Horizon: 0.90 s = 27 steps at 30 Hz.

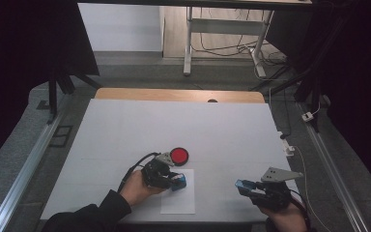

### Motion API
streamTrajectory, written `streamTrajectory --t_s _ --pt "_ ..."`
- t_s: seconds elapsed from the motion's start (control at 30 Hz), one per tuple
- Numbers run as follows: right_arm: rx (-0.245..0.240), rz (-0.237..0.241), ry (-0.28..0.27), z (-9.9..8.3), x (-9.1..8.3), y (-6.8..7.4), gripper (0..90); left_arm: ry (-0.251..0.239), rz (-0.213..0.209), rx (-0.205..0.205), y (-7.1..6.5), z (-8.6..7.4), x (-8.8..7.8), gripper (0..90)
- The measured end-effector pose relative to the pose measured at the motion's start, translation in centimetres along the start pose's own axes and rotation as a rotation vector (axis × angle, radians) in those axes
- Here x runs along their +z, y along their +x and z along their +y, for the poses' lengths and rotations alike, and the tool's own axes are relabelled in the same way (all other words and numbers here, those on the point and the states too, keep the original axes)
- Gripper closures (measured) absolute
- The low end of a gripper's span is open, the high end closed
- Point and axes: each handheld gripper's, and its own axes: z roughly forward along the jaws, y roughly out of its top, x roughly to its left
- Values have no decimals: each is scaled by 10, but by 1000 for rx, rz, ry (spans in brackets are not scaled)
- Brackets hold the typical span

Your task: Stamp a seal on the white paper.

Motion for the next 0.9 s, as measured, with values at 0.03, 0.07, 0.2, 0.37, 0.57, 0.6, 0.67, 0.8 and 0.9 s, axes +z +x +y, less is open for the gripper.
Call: streamTrajectory --t_s 0.03,0.07,0.2,0.37,0.57,0.6,0.67,0.8,0.9 --pt "0 0 0 0 0 0 677 1 8 6 -1 0 0 698" --pt "0 1 0 0 0 0 677 5 17 16 -3 0 0 698" --pt "0 1 0 0 0 0 677 24 64 64 -10 1 1 699" --pt "0 0 0 0 0 0 677 49 137 126 -23 3 2 698" --pt "0 0 0 0 0 0 676 58 169 143 -28 3 3 698" --pt "-1 1 0 0 0 0 677 57 167 140 -28 3 3 698" --pt "-1 0 0 0 0 0 676 61 153 134 -26 4 3 697" --pt "-3 4 -2 0 0 0 677 59 126 128 -21 4 2 696" --pt "-4 5 -3 0 0 0 676 64 124 136 -21 5 1 695"
